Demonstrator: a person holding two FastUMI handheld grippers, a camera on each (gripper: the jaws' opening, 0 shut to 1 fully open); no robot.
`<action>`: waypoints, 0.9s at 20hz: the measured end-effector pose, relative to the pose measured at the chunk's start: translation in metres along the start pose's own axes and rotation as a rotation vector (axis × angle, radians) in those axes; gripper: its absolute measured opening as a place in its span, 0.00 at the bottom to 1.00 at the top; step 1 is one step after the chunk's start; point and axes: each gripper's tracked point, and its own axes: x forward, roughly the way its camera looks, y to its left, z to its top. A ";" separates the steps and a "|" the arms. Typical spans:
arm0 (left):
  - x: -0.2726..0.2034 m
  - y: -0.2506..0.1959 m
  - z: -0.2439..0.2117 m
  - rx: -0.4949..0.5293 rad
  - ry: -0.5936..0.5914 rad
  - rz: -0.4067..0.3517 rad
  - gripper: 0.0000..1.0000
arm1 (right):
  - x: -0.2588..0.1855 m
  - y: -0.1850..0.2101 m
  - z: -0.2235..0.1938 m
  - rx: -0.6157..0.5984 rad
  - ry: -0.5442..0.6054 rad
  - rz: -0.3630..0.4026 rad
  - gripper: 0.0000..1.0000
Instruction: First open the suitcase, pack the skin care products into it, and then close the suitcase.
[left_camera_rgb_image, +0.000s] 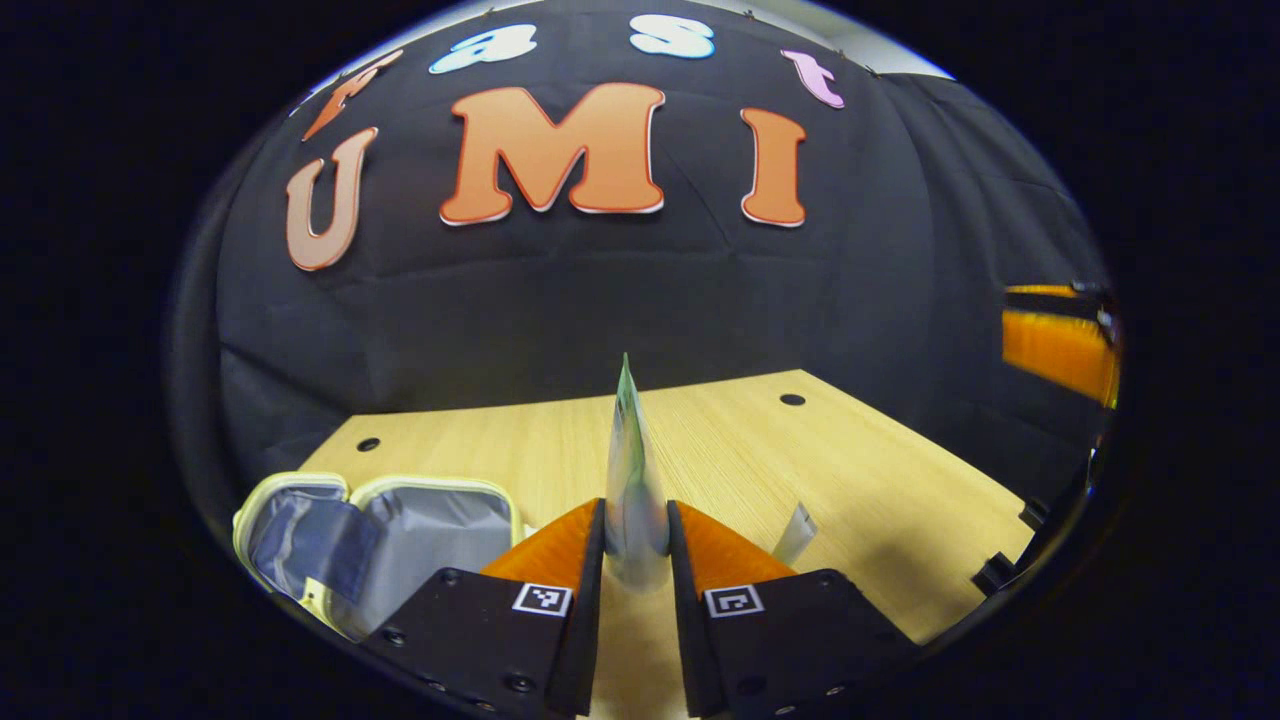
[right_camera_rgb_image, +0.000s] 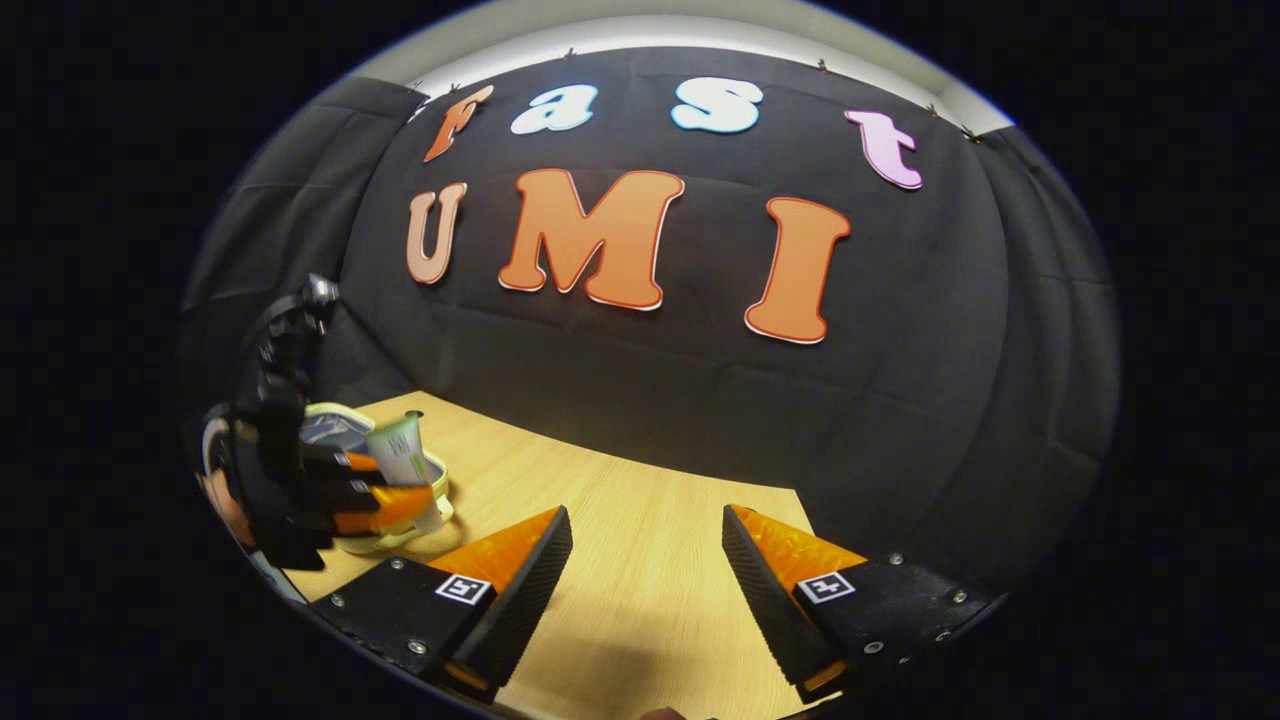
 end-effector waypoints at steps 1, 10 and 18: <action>-0.001 0.005 0.005 0.003 -0.017 0.018 0.34 | 0.003 0.005 -0.003 -0.002 0.001 0.012 0.96; -0.013 0.037 0.018 0.000 -0.056 0.152 0.34 | 0.033 0.054 -0.048 0.008 0.075 0.152 0.95; -0.034 0.065 0.007 -0.007 0.007 0.295 0.34 | 0.068 0.095 -0.133 -0.014 0.257 0.275 0.95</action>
